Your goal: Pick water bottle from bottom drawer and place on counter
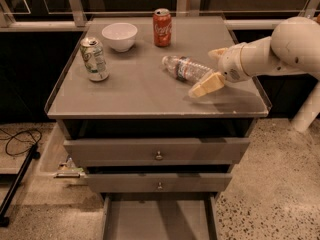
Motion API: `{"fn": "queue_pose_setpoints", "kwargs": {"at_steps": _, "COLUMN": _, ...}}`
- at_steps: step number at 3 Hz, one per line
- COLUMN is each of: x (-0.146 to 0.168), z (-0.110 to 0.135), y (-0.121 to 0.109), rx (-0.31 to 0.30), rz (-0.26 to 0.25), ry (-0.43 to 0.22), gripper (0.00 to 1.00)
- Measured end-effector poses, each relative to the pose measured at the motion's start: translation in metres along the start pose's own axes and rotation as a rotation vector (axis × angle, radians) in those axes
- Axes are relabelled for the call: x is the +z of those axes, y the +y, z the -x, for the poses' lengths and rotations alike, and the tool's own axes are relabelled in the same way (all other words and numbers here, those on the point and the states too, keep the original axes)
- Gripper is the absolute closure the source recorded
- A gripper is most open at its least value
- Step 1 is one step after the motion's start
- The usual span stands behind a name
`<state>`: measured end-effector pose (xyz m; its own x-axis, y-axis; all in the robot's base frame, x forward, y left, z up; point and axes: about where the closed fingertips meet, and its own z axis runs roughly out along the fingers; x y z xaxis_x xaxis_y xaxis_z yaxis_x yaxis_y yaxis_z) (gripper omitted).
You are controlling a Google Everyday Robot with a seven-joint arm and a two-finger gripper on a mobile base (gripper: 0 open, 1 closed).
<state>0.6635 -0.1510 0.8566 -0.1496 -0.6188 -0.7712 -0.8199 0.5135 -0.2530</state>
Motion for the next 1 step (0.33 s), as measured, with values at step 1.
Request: {"fn": "queue_pose_setpoints", "kwargs": {"at_steps": 1, "x": 0.0000, "z": 0.0000, "y": 0.0000, "rx": 0.000, "rz": 0.000, "ry": 0.000, "gripper": 0.00}}
